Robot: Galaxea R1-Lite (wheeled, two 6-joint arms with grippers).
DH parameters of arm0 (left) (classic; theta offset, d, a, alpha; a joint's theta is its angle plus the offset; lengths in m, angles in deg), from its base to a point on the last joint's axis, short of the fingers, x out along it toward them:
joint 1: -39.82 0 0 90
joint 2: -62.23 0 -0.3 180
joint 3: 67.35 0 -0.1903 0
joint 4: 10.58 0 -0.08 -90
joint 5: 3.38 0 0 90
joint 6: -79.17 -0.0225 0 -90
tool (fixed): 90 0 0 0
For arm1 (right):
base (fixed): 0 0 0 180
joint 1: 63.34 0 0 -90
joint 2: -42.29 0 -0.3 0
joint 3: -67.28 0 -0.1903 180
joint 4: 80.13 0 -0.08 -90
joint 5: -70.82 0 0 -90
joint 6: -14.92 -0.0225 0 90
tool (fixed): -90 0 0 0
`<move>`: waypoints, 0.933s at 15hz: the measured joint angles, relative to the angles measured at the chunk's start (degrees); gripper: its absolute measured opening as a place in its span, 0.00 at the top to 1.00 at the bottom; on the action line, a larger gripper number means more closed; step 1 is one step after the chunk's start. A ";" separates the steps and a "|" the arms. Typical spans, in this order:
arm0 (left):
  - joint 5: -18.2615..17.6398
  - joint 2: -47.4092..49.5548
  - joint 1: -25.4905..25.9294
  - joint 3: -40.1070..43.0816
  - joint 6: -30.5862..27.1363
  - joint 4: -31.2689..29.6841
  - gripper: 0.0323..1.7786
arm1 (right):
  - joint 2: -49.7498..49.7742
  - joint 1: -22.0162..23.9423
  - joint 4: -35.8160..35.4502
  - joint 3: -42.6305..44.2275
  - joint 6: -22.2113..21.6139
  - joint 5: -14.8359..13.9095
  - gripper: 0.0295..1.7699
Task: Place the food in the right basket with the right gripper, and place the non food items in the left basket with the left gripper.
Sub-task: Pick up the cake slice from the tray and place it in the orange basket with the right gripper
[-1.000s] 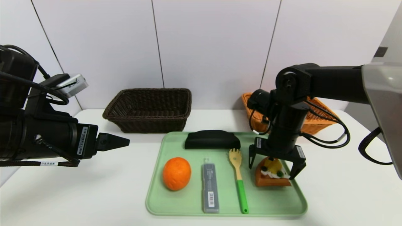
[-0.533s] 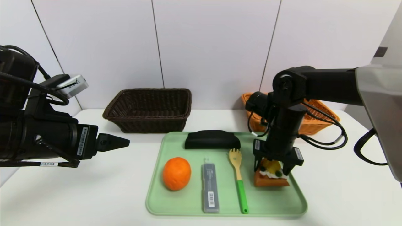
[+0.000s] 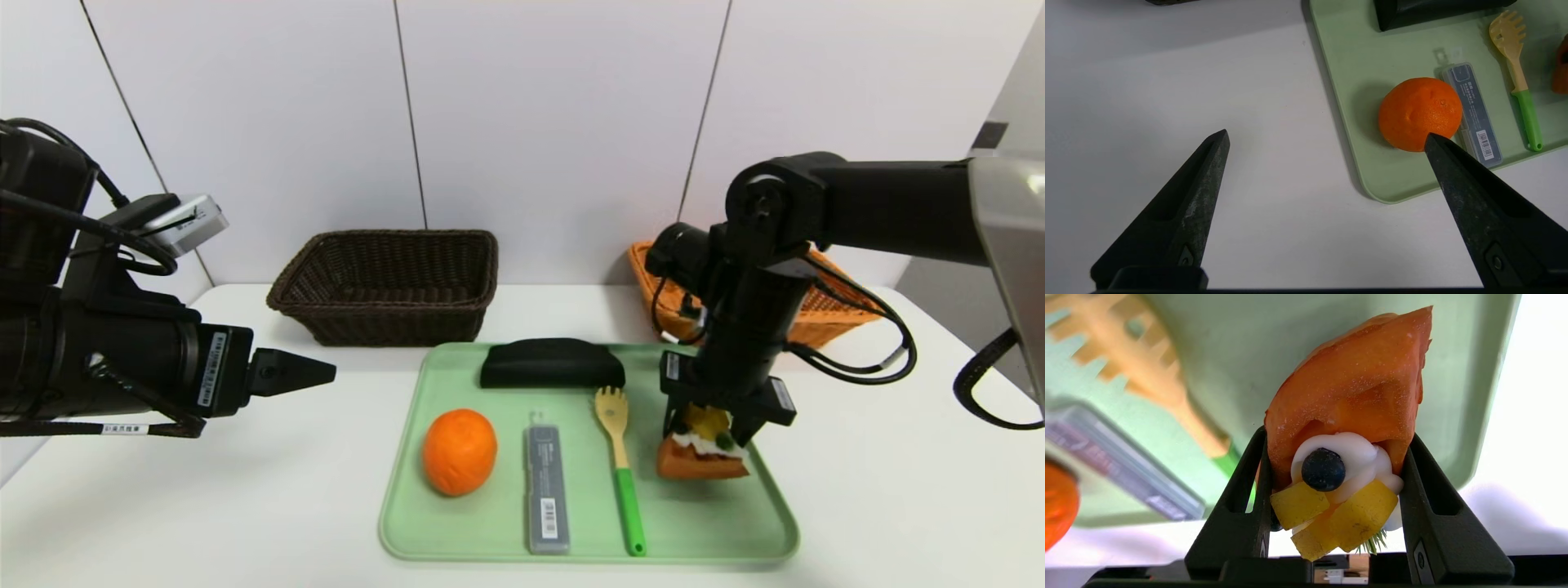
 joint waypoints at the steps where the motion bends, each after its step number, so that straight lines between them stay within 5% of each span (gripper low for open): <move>1: 0.00 -0.02 0.00 0.05 0.00 -0.02 0.05 | 0.95 0.17 0.11 0.00 0.01 0.11 0.52; 7: -0.09 -0.15 0.00 0.30 0.00 -0.02 0.05 | 8.02 1.27 -2.46 0.09 0.95 0.49 0.52; 14: -0.06 0.06 -1.22 2.26 0.11 -0.11 0.05 | 14.02 9.40 -23.27 0.39 0.80 0.05 0.52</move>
